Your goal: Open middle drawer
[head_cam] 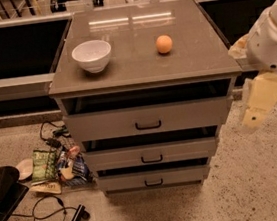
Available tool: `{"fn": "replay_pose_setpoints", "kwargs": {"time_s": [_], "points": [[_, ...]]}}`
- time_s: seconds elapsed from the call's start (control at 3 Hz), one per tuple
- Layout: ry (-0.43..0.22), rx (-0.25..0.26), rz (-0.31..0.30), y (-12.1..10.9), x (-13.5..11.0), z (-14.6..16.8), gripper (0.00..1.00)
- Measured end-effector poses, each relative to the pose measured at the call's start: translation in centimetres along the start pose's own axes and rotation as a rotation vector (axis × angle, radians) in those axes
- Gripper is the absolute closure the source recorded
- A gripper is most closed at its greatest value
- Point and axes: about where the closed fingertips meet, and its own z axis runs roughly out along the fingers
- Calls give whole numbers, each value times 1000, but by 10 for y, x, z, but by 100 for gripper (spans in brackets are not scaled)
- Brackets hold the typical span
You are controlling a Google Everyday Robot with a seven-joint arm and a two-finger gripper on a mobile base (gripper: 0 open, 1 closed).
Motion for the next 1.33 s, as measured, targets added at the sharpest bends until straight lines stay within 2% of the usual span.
{"fn": "replay_pose_setpoints", "kwargs": {"time_s": [0.33,0.67,1.0,1.33], "points": [[-70,-79,30,19,8,62,0],[-167,-125,6,60,31,161,0],[-167,-125,6,60,31,161,0],[-156,-155,-8,76,25,186,0]]}}
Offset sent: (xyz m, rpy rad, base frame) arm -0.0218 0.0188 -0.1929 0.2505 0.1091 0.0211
